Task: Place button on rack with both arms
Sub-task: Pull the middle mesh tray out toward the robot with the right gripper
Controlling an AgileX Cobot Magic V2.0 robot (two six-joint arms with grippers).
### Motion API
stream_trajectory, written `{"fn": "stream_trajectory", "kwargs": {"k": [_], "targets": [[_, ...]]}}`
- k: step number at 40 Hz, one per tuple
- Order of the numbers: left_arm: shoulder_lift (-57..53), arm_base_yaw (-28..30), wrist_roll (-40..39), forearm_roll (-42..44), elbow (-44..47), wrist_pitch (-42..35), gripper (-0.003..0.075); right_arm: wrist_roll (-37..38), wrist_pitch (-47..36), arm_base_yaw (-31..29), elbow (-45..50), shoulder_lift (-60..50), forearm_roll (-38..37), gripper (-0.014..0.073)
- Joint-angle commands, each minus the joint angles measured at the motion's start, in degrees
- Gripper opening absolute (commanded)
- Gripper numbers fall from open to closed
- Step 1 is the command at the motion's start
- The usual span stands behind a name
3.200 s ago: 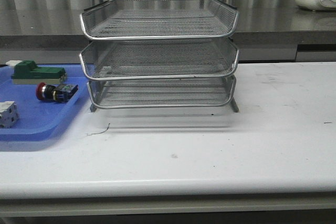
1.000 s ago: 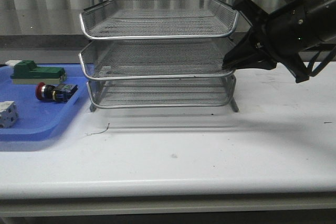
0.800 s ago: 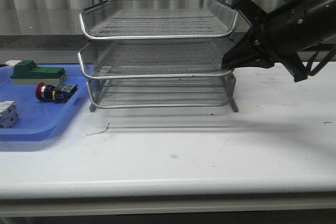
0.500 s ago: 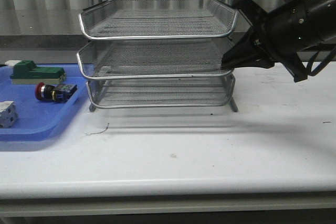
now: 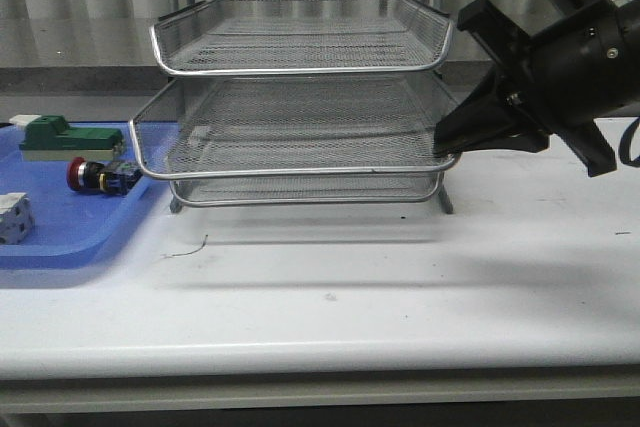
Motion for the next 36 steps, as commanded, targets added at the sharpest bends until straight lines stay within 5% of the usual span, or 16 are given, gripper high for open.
{"fn": "stream_trajectory", "kwargs": {"k": [1, 30, 36], "targets": [[0.5, 0.1, 0.0, -0.6, -2.0, -5.0, 0.0629, -1.0, 2.8, 0.0, 1.4, -4.5, 1.3, 0.0043], [0.5, 0.1, 0.0, -0.6, -2.0, -5.0, 0.0629, -3.7, 5.4, 0.0, 16.7, -14.7, 1.4, 0.0045], [0.5, 0.1, 0.0, -0.6, -2.0, -5.0, 0.0629, -4.3, 5.5, 0.0, 16.5, -14.7, 1.4, 0.0190]]}}
